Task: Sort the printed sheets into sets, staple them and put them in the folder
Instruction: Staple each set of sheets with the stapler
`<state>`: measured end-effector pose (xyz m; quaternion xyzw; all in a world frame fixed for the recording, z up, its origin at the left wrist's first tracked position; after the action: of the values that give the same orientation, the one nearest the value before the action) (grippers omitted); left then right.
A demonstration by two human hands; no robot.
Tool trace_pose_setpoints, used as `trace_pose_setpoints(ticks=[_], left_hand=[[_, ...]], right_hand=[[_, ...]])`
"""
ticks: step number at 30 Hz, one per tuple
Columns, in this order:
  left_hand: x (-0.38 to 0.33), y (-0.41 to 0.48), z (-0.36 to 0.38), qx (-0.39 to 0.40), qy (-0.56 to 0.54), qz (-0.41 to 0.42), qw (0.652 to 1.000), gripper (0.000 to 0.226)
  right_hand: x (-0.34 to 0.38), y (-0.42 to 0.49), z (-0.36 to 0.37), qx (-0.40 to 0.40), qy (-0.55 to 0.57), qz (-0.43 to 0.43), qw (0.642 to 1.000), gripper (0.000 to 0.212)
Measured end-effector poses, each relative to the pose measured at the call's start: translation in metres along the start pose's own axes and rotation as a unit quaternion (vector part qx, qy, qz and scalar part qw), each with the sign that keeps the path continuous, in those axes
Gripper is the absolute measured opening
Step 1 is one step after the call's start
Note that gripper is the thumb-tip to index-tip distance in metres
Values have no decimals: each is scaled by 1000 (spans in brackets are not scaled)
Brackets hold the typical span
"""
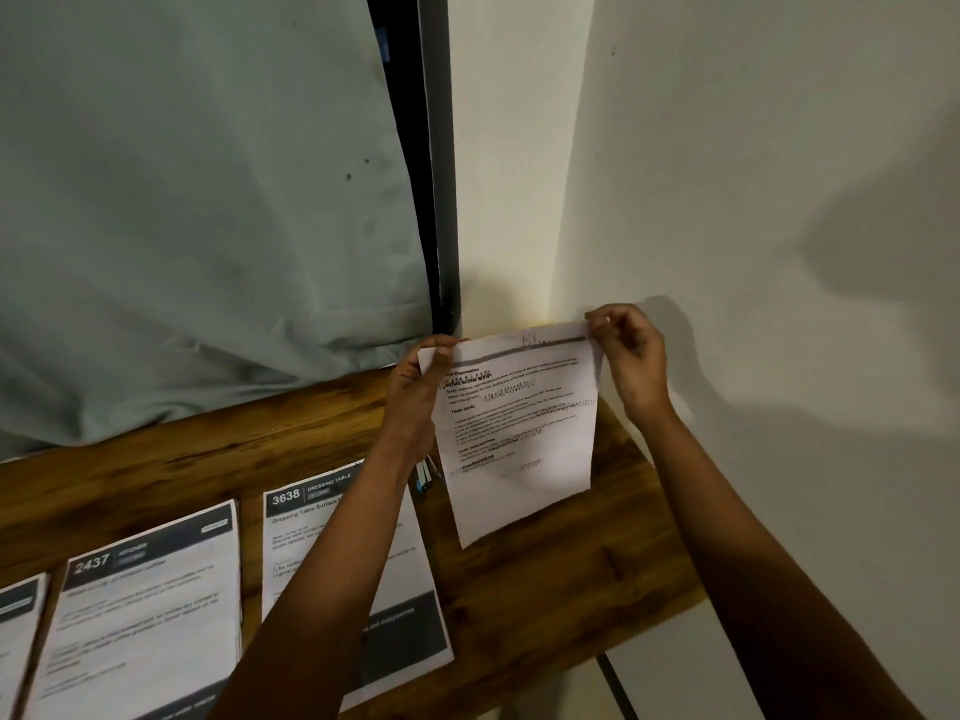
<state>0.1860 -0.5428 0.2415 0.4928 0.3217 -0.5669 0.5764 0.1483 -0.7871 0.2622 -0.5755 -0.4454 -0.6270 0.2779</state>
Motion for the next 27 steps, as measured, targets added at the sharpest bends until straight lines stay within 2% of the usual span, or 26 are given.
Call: trace_pose_setpoints(ticks=[2,4,7,12,17,22,27], left_hand=[[3,0,-1,-20,-31,-35,999,7],[10,-1,-5,-49,-71,-85,993,9],[25,-7,-10,-89,-95,-160,979,20],[40,-22,-11,-122,-156,-297,934,12],[49,-23,-19,-111,-123,-287,944,21],[76,-41,-34,-35,-78,-212,973,21],[100,-53,-49,10,-80,-208,975,32]], right_hand=[[-6,0,1,29,71,99,992,14],[-15,-3,3,67,30,148,986,17],[-29,-9,6,95,6,180,979,13],[-41,-8,9,59,-35,181,981,16],[-65,5,6,48,-112,230,966,13],[-116,-17,13,38,-79,328,941,15],[-146,-33,22,29,-63,390,918,9]])
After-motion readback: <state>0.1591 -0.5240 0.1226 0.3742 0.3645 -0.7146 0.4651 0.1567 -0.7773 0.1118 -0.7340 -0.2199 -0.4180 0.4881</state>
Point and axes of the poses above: each hand's wrist, its own y-axis towards the middle knuckle, its own z-axis out of the palm, x = y × z, the point moved 3 cm from there along y, towards the middle knuckle, and after that the axes turned 10 degrees about z, right-handed, at the moved point
